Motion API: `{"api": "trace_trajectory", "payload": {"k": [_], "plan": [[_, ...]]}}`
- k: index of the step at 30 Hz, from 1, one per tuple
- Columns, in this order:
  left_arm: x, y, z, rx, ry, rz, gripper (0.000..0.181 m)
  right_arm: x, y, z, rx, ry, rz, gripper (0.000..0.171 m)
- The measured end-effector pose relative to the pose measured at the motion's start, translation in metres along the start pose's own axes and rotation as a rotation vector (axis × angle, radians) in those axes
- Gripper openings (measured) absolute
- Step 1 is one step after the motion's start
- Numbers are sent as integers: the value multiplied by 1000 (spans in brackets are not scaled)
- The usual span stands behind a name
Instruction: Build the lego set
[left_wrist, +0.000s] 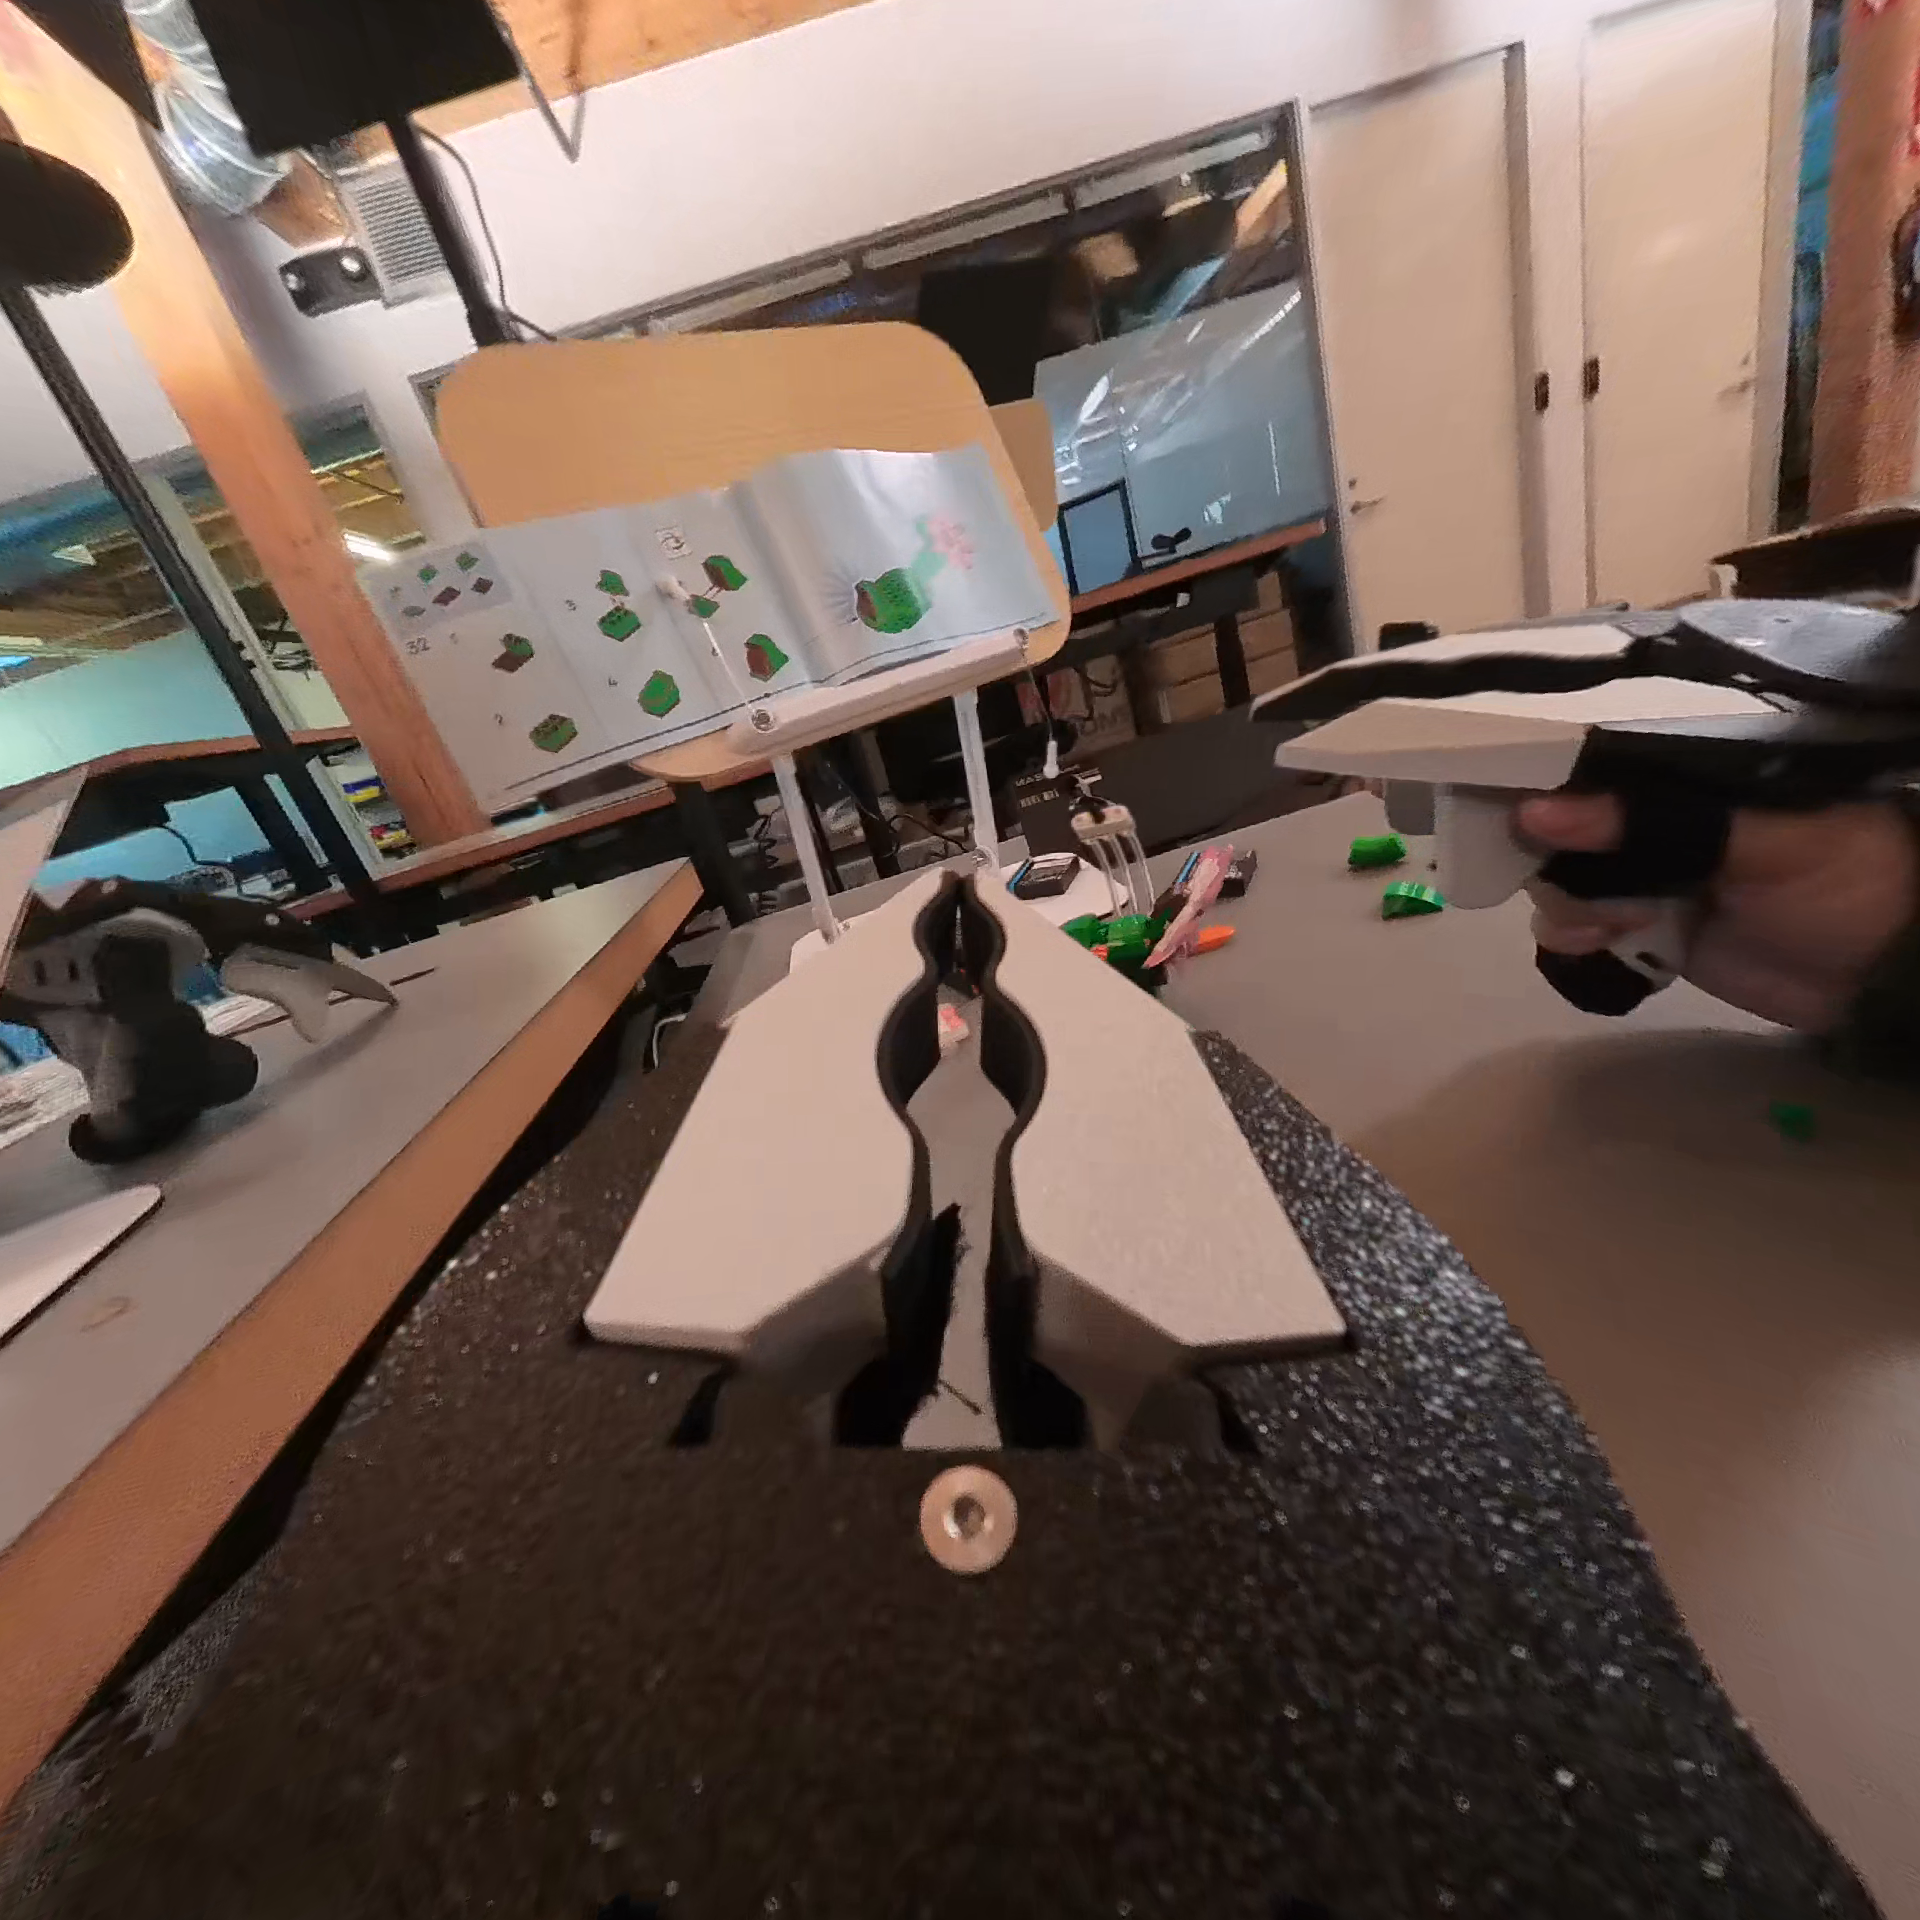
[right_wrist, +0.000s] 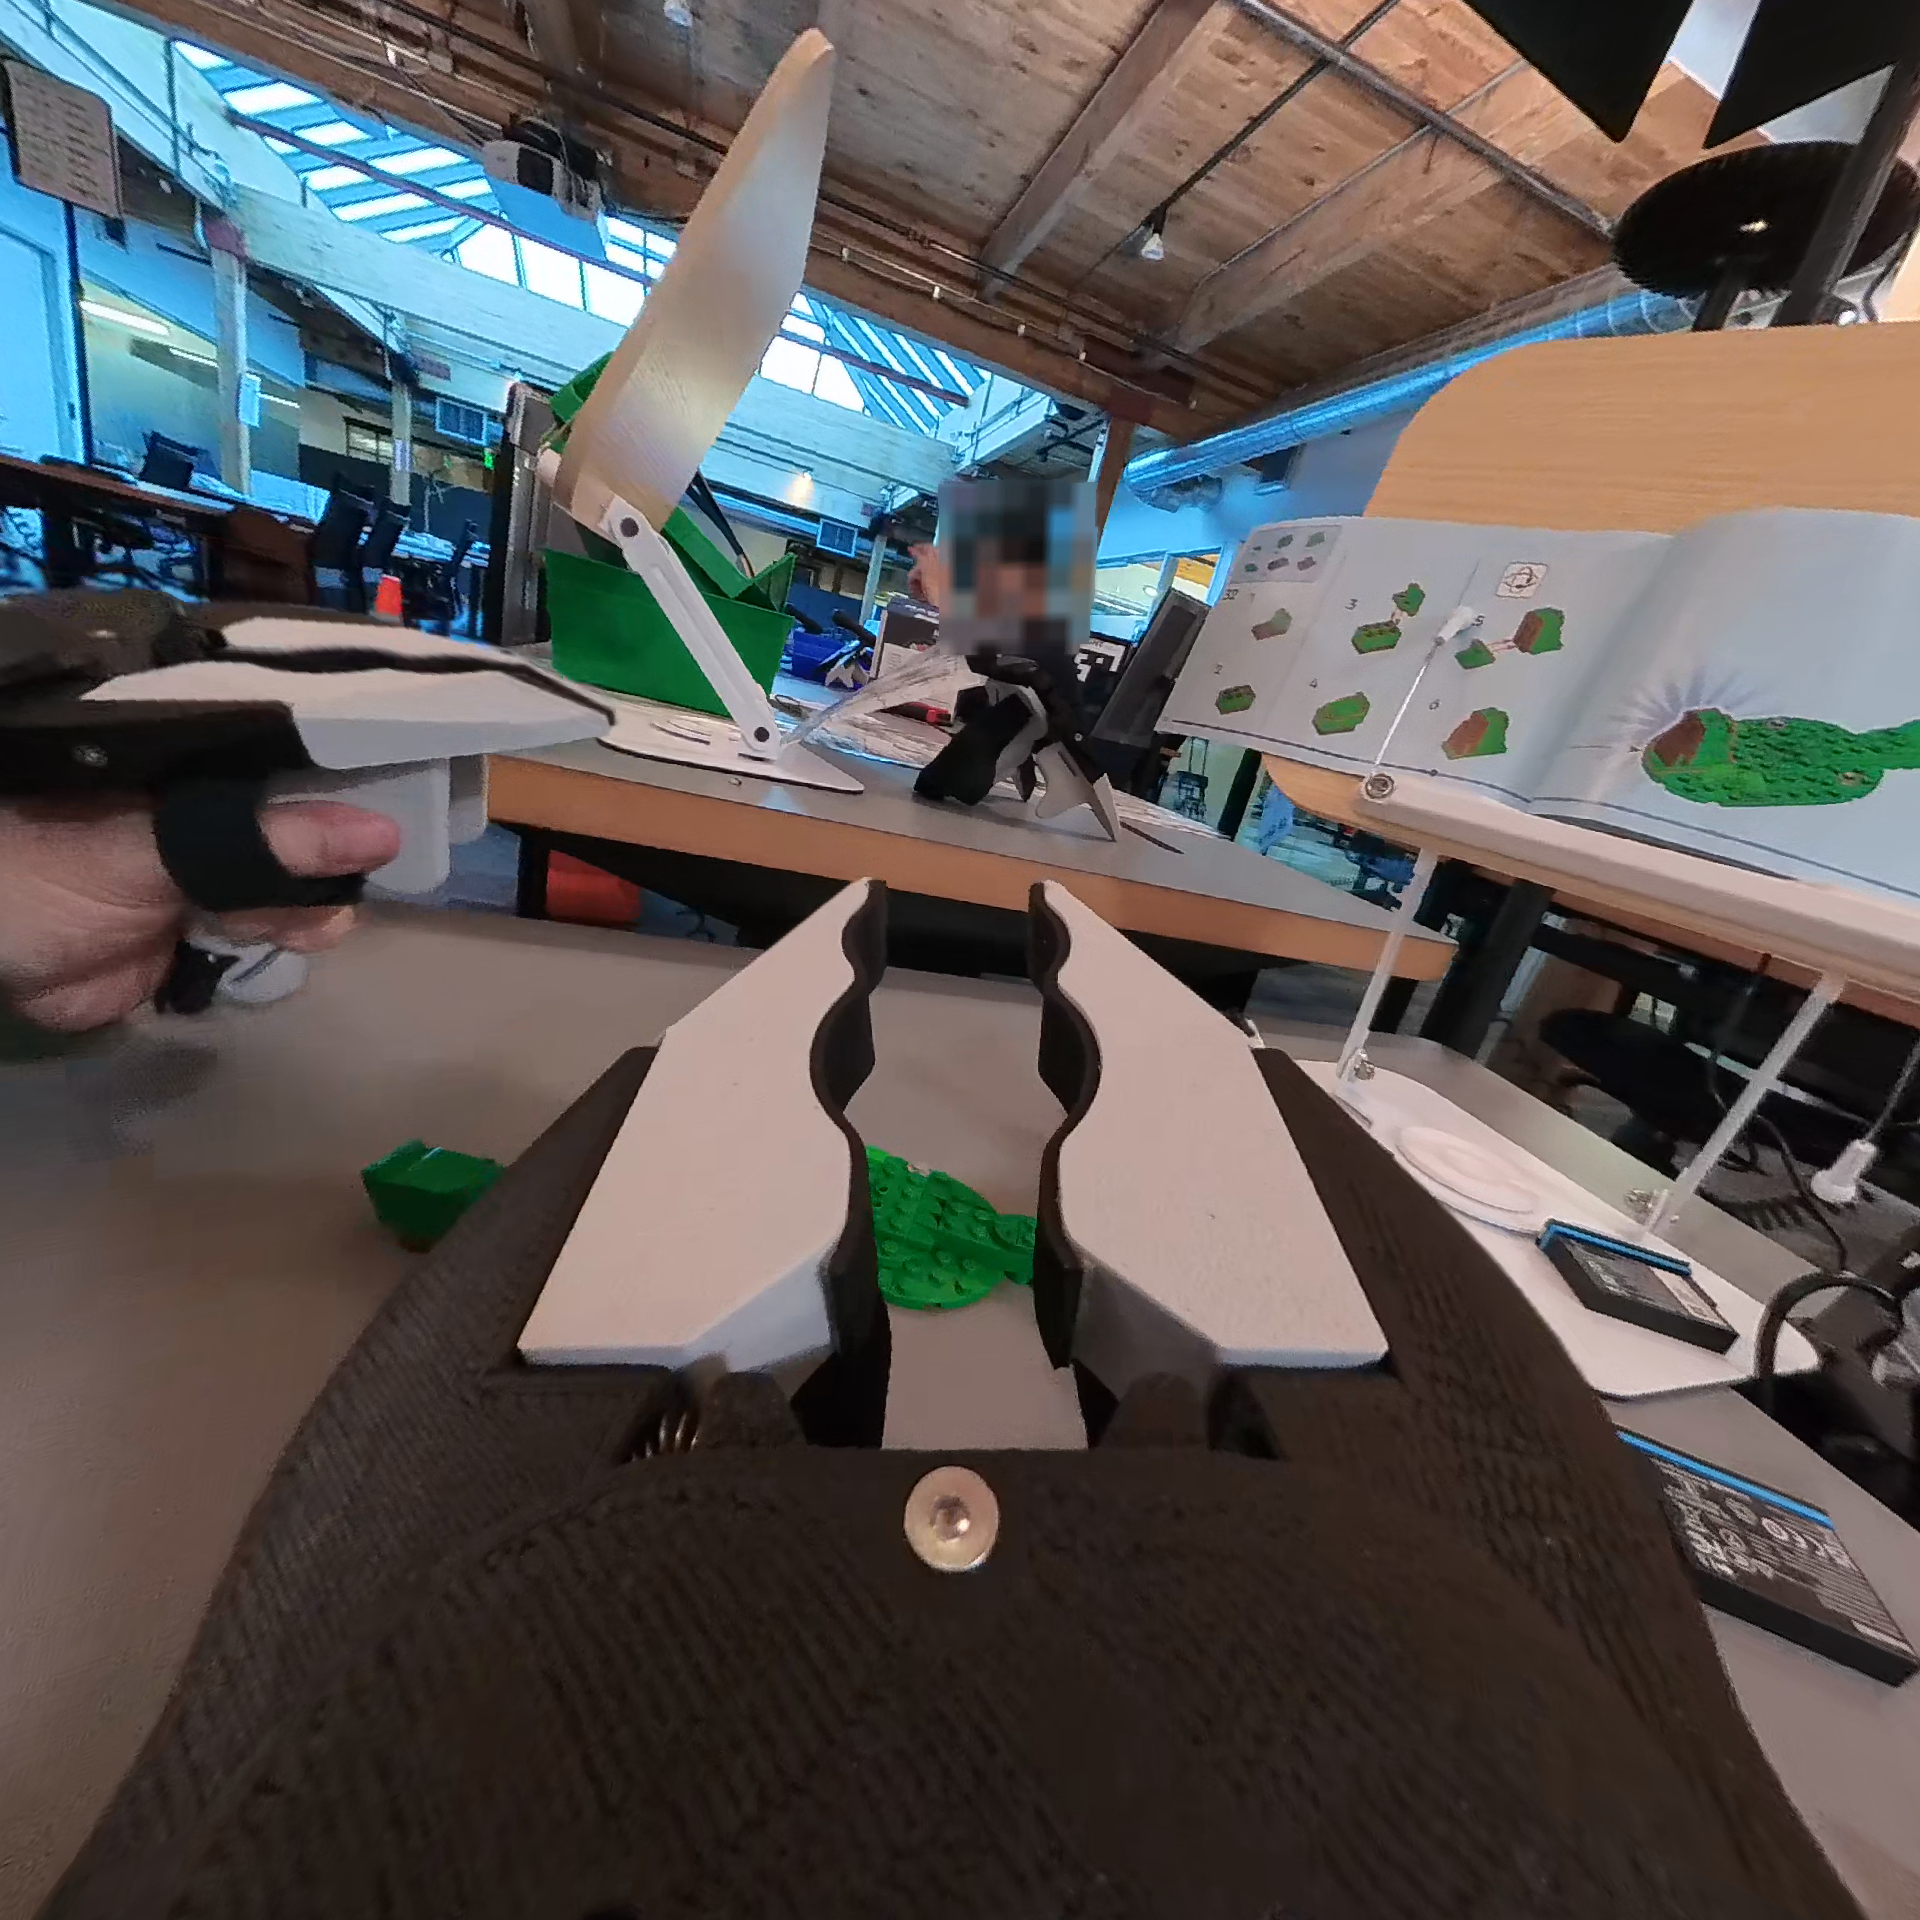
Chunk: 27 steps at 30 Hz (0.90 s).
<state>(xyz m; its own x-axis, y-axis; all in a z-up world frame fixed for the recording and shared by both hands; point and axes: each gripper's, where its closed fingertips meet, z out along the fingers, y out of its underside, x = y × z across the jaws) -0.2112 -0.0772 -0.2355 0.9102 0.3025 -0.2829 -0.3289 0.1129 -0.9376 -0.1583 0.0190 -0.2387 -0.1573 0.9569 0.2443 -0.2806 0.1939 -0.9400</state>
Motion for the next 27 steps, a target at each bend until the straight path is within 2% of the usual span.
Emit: {"api": "trace_trajectory", "payload": {"k": [5,10,18,19,20,21,22,23,25,27], "plan": [[-1,0,1,36,-25,20,0,-2,2,1,-14,-4,-21,25],[4,9,6,5,-2,30,0,-3,7,4,-30,-16,-23,25],[3,14,7,-18,24,-42,0,-2,11,4,-46,-21,-28,25],[4,16,8,-32,41,-72,5,-2,11,4,-46,-20,-34,25],[6,19,9,-58,71,-114,21,-3,11,4,-48,-20,-40,25],[8,21,12,-83,98,-155,55,-4,11,4,-51,-22,-47,25],[6,21,14,-101,104,-188,82,-4,11,4,-54,-25,-55,25],[8,23,14,-129,129,-200,96,-5,12,4,-57,-27,-62,25],[10,24,15,-200,173,-198,109,-6,13,4,-63,-29,-74,25],[16,26,13,-295,238,-185,106,-7,13,5,-65,-31,-78,25]]}}
